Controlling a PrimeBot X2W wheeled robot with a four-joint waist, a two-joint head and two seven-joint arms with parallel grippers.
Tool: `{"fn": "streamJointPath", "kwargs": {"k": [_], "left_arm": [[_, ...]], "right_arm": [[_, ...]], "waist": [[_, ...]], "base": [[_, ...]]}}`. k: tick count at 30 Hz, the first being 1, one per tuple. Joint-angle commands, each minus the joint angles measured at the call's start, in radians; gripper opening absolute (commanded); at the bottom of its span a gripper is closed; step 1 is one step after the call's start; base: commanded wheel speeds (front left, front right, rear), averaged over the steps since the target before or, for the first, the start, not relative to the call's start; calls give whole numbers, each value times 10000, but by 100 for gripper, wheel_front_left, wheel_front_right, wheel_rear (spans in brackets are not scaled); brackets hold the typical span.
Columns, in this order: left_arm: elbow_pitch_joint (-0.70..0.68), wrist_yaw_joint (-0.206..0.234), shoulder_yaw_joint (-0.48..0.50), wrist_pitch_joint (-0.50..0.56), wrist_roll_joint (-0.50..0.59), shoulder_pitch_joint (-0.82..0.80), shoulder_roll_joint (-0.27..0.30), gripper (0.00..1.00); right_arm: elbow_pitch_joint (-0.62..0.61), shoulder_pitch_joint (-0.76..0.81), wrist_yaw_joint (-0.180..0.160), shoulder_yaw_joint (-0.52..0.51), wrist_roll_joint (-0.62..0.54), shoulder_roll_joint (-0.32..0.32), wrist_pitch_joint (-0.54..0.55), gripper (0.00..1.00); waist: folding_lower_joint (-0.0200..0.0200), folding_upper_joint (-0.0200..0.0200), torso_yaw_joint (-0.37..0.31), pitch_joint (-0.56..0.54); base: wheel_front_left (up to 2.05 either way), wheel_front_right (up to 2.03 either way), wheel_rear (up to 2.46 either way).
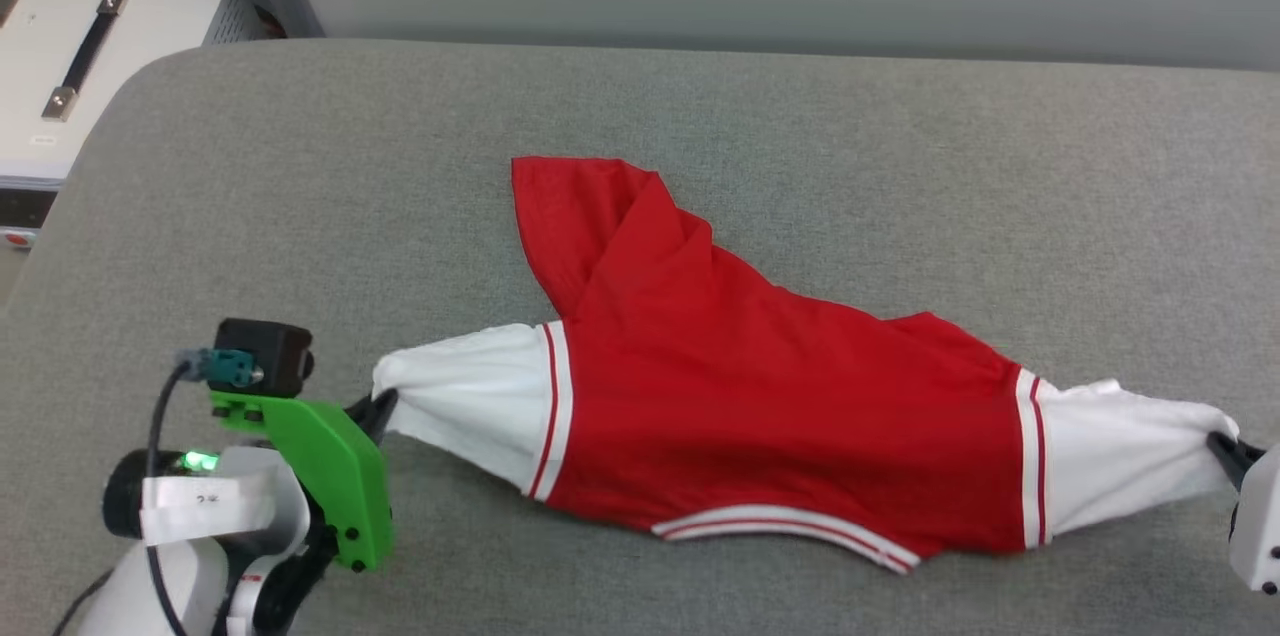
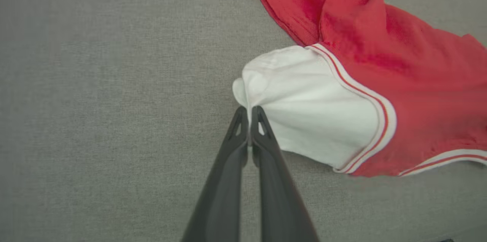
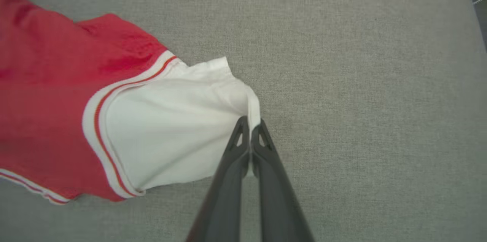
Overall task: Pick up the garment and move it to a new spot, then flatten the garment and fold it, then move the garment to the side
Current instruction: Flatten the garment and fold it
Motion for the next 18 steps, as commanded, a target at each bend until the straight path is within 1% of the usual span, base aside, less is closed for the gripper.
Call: {"fn": "streamJointPath", "kwargs": {"k": [1, 4, 7, 10, 13, 18], "left_arm": [[-294, 97, 152, -45, 31, 113, 200, 0], [-1182, 235, 528, -71, -35, 180, 412, 0], [-1910, 293, 883, -168, -357, 49, 382, 0], [-2267, 213, 1070, -140, -335, -242, 638, 0], [-2543, 188, 1313, -364, -277, -733, 752, 0], [-2857, 185, 1710, -757, -438, -1570, 726, 0]], "right_arm": [[-213, -254, -13, -59, 182, -101, -55, 0], [-663, -587, -13, -261, 648, -259, -19, 0], [-951, -1042, -13, -609, 869, -541, -9, 0], [-1028, -1690, -13, -943, 1532, -439, 78, 0], [-1148, -2268, -13, -1082, 1667, -737, 83, 0], [-1091, -3458, -13, -1228, 1806, -1058, -91, 0]], "waist": [[0, 0, -1, -371], [0, 0, -73, -601], [0, 0, -118, -779], [0, 0, -180, -921], [0, 0, -230, -987], [0, 0, -400, -1082]], "base": [[0, 0, 0], [0, 0, 0], [0, 0, 0], [0, 0, 0], [0, 0, 0], [0, 0, 0]]}}
